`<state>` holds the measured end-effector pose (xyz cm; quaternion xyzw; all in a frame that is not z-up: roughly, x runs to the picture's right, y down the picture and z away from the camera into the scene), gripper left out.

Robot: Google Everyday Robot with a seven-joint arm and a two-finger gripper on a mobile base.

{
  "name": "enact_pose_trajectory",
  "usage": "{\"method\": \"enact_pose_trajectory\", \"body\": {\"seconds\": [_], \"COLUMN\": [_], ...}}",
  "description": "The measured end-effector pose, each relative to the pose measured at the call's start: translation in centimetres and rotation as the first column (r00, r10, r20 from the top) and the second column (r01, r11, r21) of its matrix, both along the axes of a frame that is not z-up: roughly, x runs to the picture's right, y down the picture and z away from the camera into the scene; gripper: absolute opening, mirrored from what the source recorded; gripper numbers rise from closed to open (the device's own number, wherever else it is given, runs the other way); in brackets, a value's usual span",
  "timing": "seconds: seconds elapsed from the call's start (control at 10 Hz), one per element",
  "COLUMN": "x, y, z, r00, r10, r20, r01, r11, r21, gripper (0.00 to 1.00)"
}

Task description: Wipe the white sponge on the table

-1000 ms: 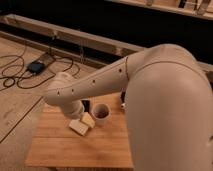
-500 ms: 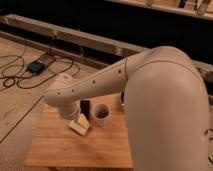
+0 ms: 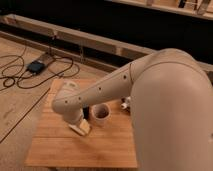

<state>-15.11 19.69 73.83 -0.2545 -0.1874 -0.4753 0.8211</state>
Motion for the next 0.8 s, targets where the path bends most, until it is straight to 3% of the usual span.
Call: {"method": "enact_pose_trajectory", "body": {"seconds": [0.4,0.8], "x": [0.1,0.8], "y": [2.2,1.8], "z": [2.2,4.5], "r00": [0.993,0.984], "r10": [0.120,0.176], "r20": [0.019,0.028], "r01": [-0.120,-0.176], "r11": [0.9926,0.9844], "r21": [-0.021,-0.005], "gripper": [0.80,0.80]}}
